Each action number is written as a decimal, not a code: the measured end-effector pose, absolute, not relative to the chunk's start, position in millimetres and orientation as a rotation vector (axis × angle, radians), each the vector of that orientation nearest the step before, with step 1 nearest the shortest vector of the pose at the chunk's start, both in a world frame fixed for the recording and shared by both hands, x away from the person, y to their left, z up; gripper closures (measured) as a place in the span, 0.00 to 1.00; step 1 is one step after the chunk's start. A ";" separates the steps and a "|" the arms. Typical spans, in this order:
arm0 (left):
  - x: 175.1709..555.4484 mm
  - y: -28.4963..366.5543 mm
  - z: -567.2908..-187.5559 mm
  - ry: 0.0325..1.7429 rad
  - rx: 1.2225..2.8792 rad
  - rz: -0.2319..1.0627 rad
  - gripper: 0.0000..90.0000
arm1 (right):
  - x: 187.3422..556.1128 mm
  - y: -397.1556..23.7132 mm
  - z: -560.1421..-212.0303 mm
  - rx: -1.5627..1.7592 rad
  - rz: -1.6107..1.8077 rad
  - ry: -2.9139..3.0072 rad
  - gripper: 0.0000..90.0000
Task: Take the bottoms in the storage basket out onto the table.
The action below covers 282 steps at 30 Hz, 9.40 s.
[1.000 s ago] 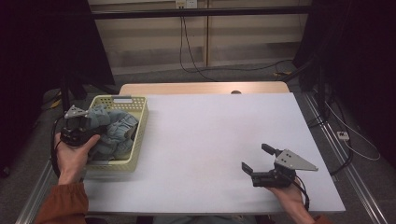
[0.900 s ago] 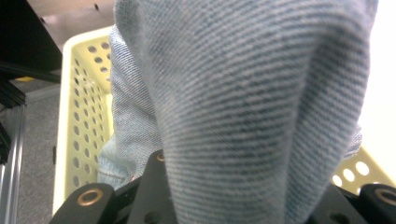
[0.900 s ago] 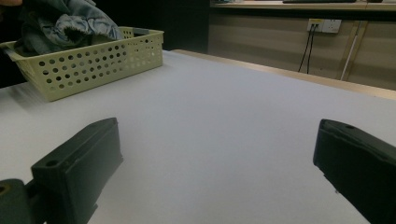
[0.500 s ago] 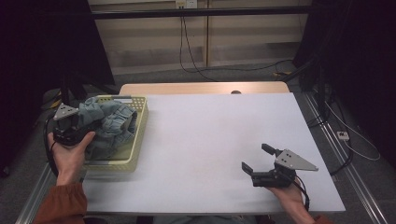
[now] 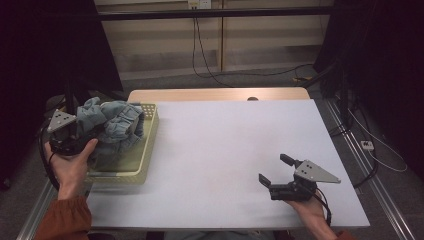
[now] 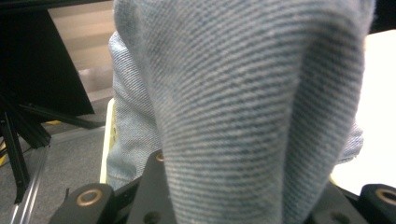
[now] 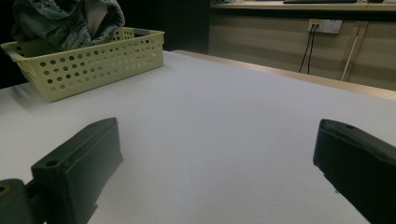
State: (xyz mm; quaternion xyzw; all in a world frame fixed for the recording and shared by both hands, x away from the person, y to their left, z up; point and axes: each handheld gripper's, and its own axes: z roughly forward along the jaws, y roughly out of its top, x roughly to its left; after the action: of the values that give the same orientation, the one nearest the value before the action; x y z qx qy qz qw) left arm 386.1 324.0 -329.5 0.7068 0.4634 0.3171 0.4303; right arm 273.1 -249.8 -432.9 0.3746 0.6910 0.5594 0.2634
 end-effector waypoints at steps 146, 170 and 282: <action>358.8 224.4 -226.4 0.722 1.456 0.792 0.80 | 276.0 -248.3 -433.1 1.008 1.527 1.878 0.01; 372.5 186.5 -234.9 0.692 1.484 0.697 0.80 | 275.3 -248.8 -433.0 1.011 1.530 1.876 0.01; 425.8 72.4 -330.9 0.727 1.771 0.393 0.78 | 274.2 -250.6 -433.3 1.010 1.538 1.888 0.01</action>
State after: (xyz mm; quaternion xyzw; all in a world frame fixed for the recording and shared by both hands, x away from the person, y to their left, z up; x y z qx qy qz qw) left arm 425.8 72.4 -330.9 0.7512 0.3084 0.1665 0.5593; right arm 274.2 -250.6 -433.3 0.3708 0.6934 0.5649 0.2501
